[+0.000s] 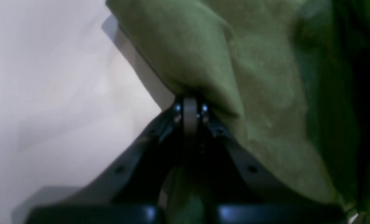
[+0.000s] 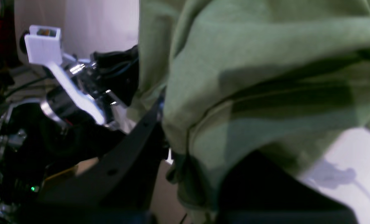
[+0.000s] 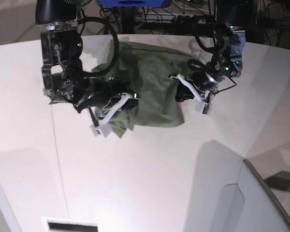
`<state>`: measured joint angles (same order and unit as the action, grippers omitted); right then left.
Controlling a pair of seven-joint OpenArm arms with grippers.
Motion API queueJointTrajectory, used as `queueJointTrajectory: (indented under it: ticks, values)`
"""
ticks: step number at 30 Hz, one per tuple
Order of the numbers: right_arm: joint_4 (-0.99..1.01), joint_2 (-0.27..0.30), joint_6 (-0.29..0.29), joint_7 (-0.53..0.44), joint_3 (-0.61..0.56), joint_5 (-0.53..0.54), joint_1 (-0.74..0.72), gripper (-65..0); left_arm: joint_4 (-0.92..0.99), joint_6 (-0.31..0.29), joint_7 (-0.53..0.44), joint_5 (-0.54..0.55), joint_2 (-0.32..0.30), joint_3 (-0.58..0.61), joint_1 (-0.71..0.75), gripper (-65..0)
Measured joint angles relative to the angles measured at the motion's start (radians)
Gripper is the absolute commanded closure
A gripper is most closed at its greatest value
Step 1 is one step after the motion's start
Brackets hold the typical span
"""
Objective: Layout the t-shirt on the table in an organized manner, then fold the t-shirt properly
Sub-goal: 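Lift the strip ends with both grippers and fold them toward the middle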
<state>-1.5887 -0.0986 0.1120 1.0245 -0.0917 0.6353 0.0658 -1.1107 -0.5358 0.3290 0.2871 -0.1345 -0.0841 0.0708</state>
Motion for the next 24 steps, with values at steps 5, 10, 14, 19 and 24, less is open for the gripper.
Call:
queueJointTrajectory:
  ticks: [5, 10, 14, 19, 24]
  values:
    - [0.002, -0.003, -0.052, -0.029, -0.051, 0.003, 0.002, -0.8, -0.007, -0.003, 0.011, -0.008, -0.001, 0.000, -0.001, 0.0]
    - [0.103, -0.016, -0.051, -0.075, -0.061, 0.011, -0.003, -0.8, -0.007, -0.003, 0.011, -0.010, -0.002, 0.000, -0.001, 0.0]
    - [0.137, -0.009, -0.053, -0.122, -0.099, 0.048, -0.003, -0.8, -0.008, -0.003, 0.011, -0.011, -0.004, 0.000, -0.001, 0.0]
    - [0.165, -0.009, -0.052, -0.141, -0.102, 0.102, -0.035, -0.8, -0.008, -0.004, 0.012, -0.011, -0.005, 0.000, -0.001, 0.0]
    - [0.278, -0.006, -0.052, -0.191, -0.101, 0.096, -0.048, -0.8, -0.008, -0.004, 0.011, -0.010, -0.005, 0.000, -0.001, 0.0]
